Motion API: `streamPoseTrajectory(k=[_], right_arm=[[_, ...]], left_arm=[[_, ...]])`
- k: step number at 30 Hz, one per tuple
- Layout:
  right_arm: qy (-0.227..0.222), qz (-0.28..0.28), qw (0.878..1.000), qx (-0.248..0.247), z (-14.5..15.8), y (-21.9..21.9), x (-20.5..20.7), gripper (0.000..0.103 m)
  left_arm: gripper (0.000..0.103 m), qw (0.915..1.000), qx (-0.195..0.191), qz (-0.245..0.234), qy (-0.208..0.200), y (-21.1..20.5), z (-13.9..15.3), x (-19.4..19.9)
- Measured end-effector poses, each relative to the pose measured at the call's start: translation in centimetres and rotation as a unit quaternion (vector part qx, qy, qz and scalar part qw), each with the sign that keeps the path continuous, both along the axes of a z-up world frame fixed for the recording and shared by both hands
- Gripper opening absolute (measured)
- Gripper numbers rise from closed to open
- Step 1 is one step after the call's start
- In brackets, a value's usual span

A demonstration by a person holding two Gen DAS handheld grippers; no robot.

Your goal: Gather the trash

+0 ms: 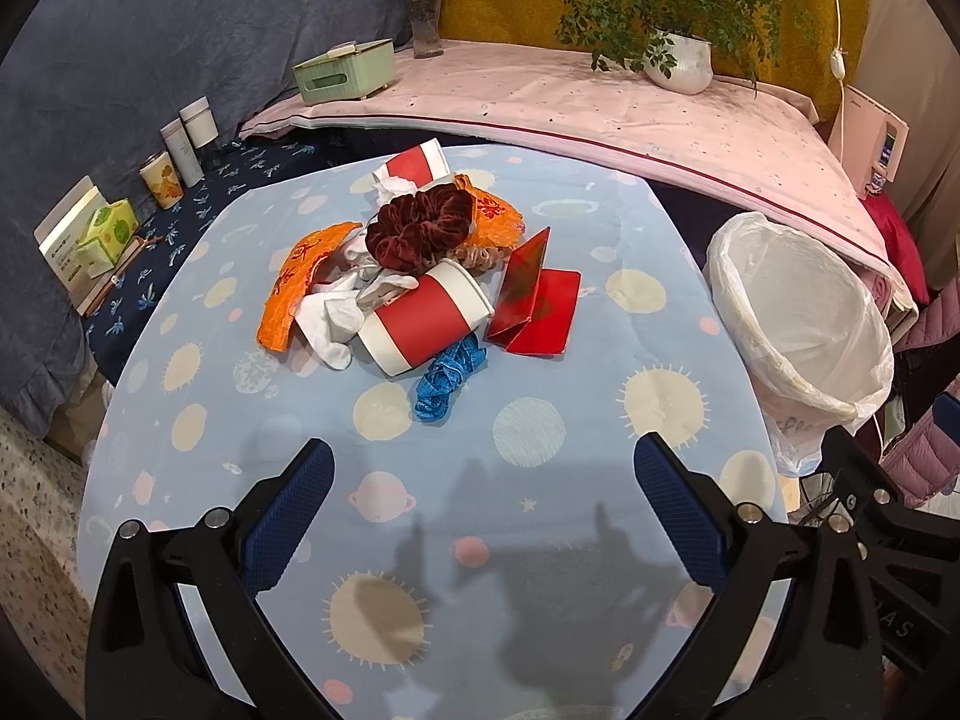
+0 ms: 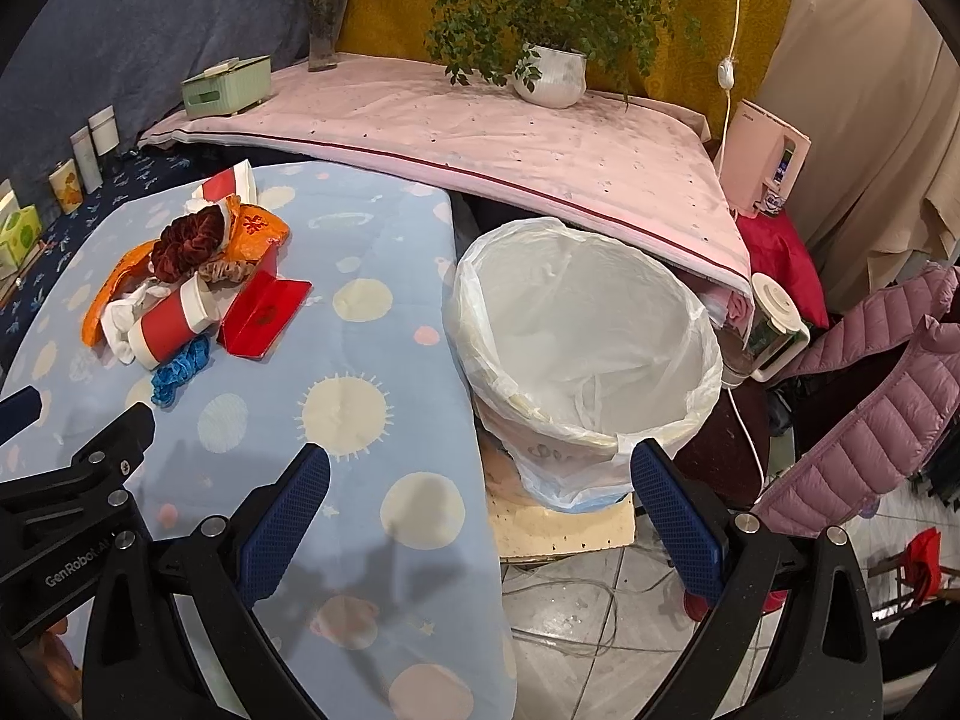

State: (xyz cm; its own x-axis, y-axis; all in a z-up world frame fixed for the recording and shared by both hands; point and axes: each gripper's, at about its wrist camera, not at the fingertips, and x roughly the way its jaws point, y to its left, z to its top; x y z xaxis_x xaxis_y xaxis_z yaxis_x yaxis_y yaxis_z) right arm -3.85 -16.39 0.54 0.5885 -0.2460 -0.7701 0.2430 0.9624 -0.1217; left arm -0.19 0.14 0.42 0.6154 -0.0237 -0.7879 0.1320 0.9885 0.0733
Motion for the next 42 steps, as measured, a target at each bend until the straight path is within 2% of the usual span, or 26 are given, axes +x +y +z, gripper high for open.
streamPoseTrajectory(k=[14, 30, 33, 37, 42], right_arm=[[-0.017, 0.0, 1.0, 0.003, -0.1, 2.5, 3.0, 0.096], [-0.04, 0.04, 0.998, 0.039, -1.3, 7.6, 10.3, 0.096], [-0.038, 0.043, 0.997, 0.045, -1.7, 8.4, 12.0, 0.093], [-0.031, 0.047, 0.997, 0.056, -2.6, 9.3, 14.2, 0.089], [-0.007, 0.045, 0.996, 0.073, -4.4, 10.0, 16.7, 0.077]], left_arm=[[0.096, 0.9994, -0.013, 0.032, 0.002, 4.9, -1.4, 3.3], [0.095, 0.9942, -0.042, 0.099, 0.007, 14.8, -3.8, 10.6], [0.095, 0.9932, -0.044, 0.108, 0.005, 16.2, -4.3, 12.1], [0.096, 0.992, -0.051, 0.113, 0.022, 17.5, -5.3, 14.4], [0.095, 0.9912, -0.061, 0.111, 0.035, 17.8, -6.3, 16.4]])
